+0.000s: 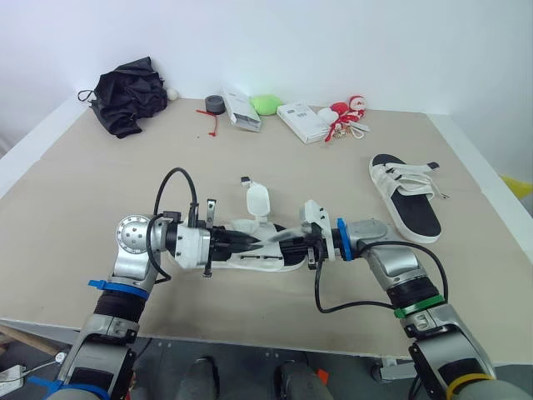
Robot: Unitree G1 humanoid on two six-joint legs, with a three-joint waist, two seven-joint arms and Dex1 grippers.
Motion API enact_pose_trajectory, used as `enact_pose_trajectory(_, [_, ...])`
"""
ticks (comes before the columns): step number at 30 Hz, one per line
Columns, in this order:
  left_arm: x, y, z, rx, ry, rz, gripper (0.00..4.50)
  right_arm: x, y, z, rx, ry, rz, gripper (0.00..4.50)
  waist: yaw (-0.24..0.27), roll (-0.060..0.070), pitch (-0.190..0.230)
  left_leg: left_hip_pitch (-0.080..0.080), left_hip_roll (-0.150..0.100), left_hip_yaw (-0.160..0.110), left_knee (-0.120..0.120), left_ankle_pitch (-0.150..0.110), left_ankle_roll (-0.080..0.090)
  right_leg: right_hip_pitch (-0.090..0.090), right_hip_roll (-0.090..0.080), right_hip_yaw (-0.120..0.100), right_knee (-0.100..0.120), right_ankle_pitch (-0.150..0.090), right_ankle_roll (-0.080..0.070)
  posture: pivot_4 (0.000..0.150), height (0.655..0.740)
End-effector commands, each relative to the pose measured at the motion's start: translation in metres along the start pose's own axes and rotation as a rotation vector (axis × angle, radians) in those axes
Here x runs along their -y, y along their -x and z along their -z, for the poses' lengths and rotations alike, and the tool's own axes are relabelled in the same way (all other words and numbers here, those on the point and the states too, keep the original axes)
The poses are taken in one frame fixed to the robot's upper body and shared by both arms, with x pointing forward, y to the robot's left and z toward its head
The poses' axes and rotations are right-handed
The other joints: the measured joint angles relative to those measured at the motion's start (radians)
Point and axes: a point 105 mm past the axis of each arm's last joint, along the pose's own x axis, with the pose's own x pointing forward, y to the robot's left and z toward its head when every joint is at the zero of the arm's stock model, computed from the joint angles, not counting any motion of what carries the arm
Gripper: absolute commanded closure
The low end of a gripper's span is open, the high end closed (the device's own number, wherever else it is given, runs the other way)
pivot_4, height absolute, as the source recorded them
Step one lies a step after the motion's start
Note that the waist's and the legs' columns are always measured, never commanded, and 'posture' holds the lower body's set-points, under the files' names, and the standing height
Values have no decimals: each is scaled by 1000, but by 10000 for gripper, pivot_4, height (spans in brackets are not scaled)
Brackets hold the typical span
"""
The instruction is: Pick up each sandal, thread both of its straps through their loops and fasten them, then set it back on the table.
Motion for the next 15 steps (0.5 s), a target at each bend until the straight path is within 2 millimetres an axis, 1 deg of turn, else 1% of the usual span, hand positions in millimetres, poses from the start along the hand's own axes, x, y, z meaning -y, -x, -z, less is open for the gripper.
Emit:
enact_pose_trajectory(1, [-2,7,3,-27,-55,1,37606,-8,-6,48,-154,-118,-12,45000,0,0,0,0,0,1,0,0,0,0,0,0,0,0,0,1500,7380])
enact_pose_trajectory(2, [-2,9,4,-30,-55,-3,36143,-8,-6,48,-154,-118,-13,45000,0,0,0,0,1,1,0,0,0,-1,0,0,0,0,0,1500,7380])
enact_pose_trajectory(3, [-2,10,4,-30,-49,-8,29778,-8,-6,48,-155,-118,-13,45000,0,0,0,0,1,2,0,0,0,-1,0,0,0,0,0,1500,7380])
enact_pose_trajectory(4, [-1,10,5,-33,-38,-7,27008,-8,-6,48,-155,-118,-13,45000,0,0,0,0,2,3,0,0,0,-3,0,0,0,0,0,1500,7380])
enact_pose_trajectory(6, [1,12,5,-39,-24,13,18604,-8,-6,48,-156,-119,-14,45000,0,0,0,0,3,4,0,0,0,-4,0,0,0,0,0,1500,7380])
enact_pose_trajectory(8, [3,16,3,-42,40,18,10063,-8,-5,48,-157,-118,-15,45000,-1,0,0,0,4,5,0,0,0,-3,1,0,0,0,0,1500,7380])
enact_pose_trajectory(9, [3,18,1,-36,87,8,10063,-8,-5,48,-158,-118,-15,45000,-1,0,0,0,5,5,0,0,0,-3,1,0,0,0,0,1500,7380])
enact_pose_trajectory(12, [8,30,-11,-3,394,-9,10063,-7,-5,47,-158,-116,-15,45000,-5,0,0,0,7,6,0,-1,0,-3,2,0,1,0,-1,1500,7380])
enact_pose_trajectory(13, [11,36,-17,5,551,-15,10063,-7,-5,47,-159,-116,-15,45000,-4,0,0,0,8,7,0,-1,0,-3,2,0,1,0,-1,1500,7380])
enact_pose_trajectory(15, [17,42,-30,9,795,-7,10063,-7,-4,47,-159,-116,-16,45000,-4,-1,1,0,9,7,0,-2,0,-4,2,-1,3,-1,-2,1500,7380])
